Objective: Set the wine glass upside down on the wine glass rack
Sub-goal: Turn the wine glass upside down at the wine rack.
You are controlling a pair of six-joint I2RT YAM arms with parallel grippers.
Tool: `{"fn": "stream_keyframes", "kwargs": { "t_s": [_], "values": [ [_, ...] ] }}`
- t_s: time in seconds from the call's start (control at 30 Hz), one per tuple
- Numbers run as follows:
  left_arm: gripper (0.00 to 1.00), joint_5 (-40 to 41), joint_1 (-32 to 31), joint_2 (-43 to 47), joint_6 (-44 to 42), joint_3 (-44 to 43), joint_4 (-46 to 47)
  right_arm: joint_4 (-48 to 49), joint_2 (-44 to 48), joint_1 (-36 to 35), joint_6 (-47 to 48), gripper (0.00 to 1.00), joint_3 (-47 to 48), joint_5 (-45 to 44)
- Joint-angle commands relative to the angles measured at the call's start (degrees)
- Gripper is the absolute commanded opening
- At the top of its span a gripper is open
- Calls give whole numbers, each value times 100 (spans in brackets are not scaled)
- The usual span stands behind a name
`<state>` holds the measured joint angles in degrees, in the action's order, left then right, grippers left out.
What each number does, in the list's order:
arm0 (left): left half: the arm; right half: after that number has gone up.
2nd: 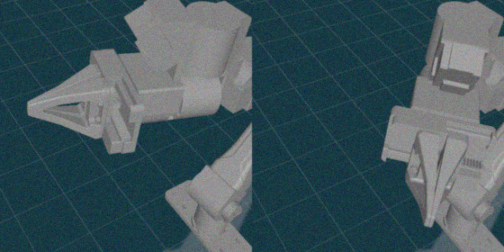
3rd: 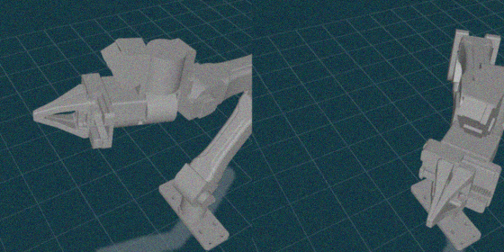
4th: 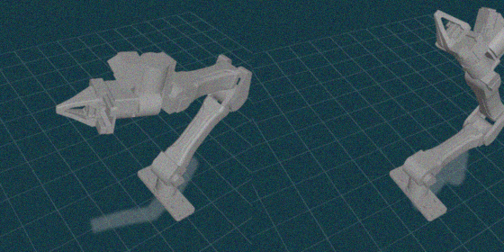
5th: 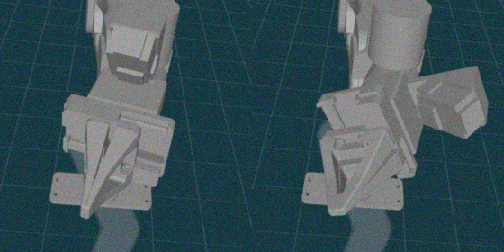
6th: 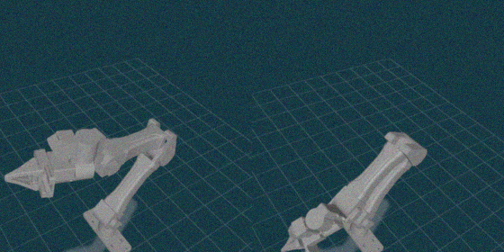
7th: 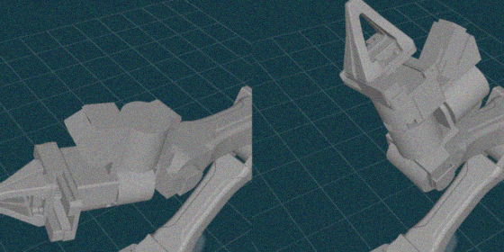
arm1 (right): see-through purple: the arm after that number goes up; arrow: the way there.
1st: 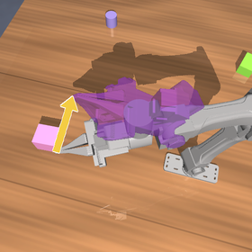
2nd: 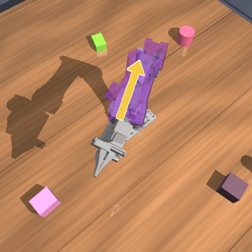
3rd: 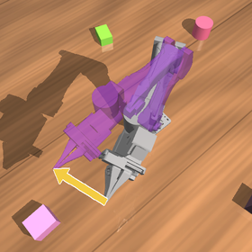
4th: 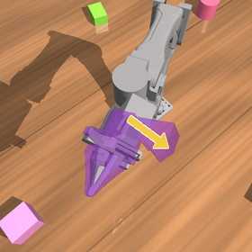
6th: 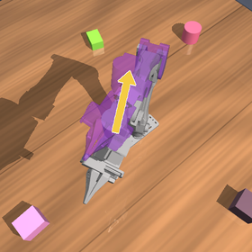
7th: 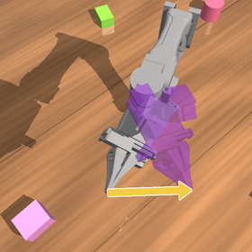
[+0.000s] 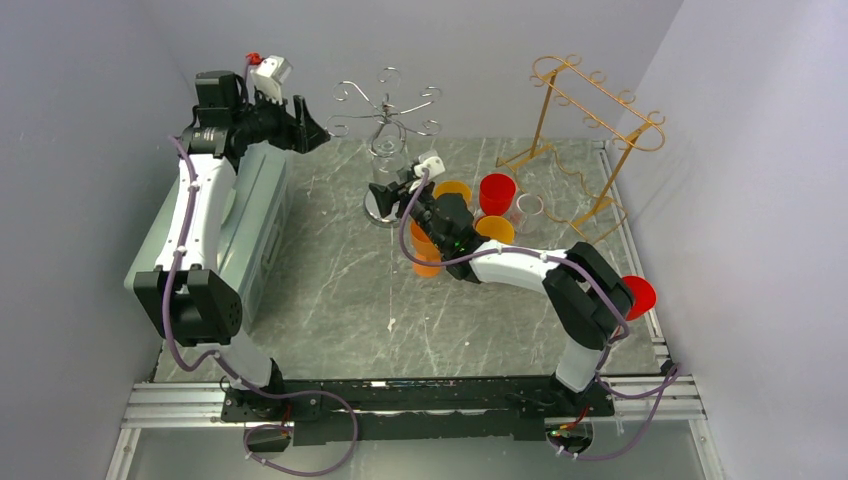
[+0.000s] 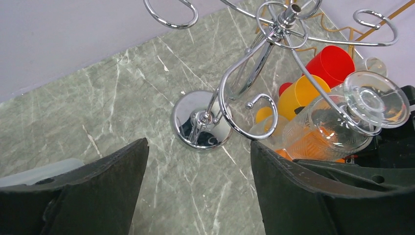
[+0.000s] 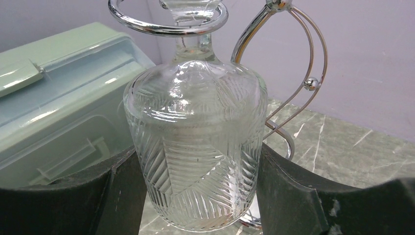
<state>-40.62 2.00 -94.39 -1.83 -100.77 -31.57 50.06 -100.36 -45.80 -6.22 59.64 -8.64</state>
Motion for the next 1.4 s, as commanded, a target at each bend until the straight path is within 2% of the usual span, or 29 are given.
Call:
{"fn": "stream_keyframes", "kwargs": {
  "t_s": [0.0,0.2,0.4,0.6,0.73,0.87,1.03,1.2,1.37],
  "values": [
    [83,-59,-25,-170,99,-739,-566,-59,354,20,-103,68,133,-60],
    [84,-185,-24,-86,147,-812,-702,-293,579,27,15,81,101,35],
    [84,-198,3,-71,147,-821,-767,-528,678,25,33,88,116,123],
    [84,-265,23,-16,145,-804,-816,-941,1055,23,106,88,54,100],
    [84,-350,50,107,147,-789,-962,-2218,1706,27,-16,86,343,243],
    [87,-503,136,264,145,-807,-1204,-4175,2108,33,-202,82,1371,140],
    [92,-670,183,133,-67,-1287,-2020,-6410,1767,42,-305,79,3297,-557],
    [95,-971,190,109,-38,-1383,-2372,-7247,1026,295,-279,76,4934,-1486],
    [95,-1092,164,456,434,-533,-1663,-7889,186,873,-472,75,6175,-1259]
  ]
}}
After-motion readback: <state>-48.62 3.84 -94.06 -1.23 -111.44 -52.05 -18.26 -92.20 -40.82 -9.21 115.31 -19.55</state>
